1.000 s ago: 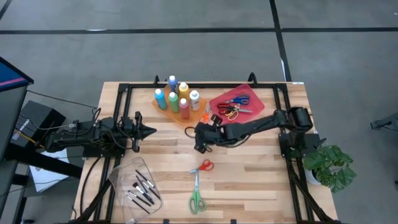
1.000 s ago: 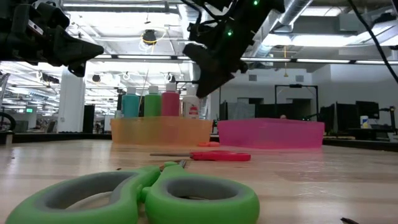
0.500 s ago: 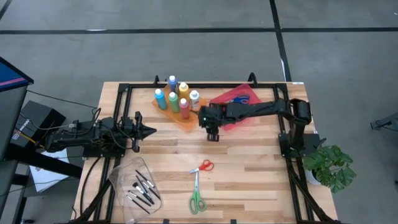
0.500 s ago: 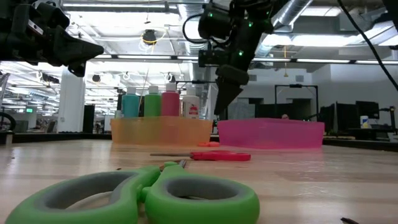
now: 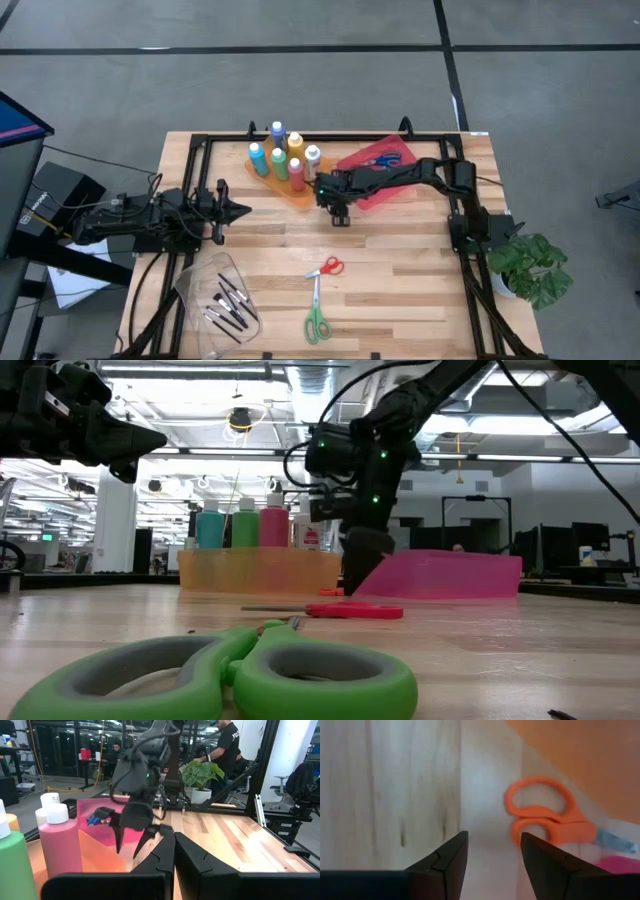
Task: Pick & Place Paint Supplies
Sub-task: Put the orange scissors into the pink bin
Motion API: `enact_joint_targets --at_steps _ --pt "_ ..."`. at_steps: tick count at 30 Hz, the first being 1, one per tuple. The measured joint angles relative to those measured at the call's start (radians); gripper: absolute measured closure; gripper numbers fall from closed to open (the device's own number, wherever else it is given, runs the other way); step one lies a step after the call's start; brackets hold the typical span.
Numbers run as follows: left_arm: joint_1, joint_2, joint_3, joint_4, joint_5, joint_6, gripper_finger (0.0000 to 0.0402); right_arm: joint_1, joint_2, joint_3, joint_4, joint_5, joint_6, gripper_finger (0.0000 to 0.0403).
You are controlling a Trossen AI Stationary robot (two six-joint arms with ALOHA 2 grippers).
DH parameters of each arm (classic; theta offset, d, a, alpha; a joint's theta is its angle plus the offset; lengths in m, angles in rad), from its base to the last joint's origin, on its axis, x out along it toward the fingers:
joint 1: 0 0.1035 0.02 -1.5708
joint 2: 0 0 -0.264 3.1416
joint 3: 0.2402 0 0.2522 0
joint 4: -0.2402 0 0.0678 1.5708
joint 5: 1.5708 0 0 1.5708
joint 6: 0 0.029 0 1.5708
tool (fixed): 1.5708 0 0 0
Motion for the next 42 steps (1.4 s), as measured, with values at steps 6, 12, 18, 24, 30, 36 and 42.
enact_joint_targets --at_steps 6,12,18,24,30,36,42 --pt "0.0 0.0 0.0 0.019 0.0 0.0 0.0401 -0.008 0.015 0.003 0.01 0.001 -0.04 0.0218" --pt "0.0 0.0 0.0 0.017 0.0 0.0 0.0401 -0.02 0.015 0.003 0.018 0.0 -0.049 0.0222" --pt "0.0 0.0 0.0 0.02 0.0 0.0 0.0401 -0.043 0.035 0.007 0.03 -0.074 -0.043 0.023" --pt "0.0 0.0 0.0 0.019 0.0 0.0 0.0401 -0.04 0.042 0.009 0.015 -0.078 -0.012 0.0268" --pt "0.0 0.0 0.0 0.019 0.0 0.0 0.0401 -0.012 0.046 0.009 -0.035 -0.078 0.038 0.036" --pt "0.0 0.0 0.0 0.019 0.0 0.0 0.0401 0.04 0.046 0.007 -0.072 -0.055 0.062 0.0391" --pt "0.0 0.0 0.0 0.019 -0.001 0.0 0.0401 0.104 0.033 0.006 -0.079 -0.076 0.074 0.0398"
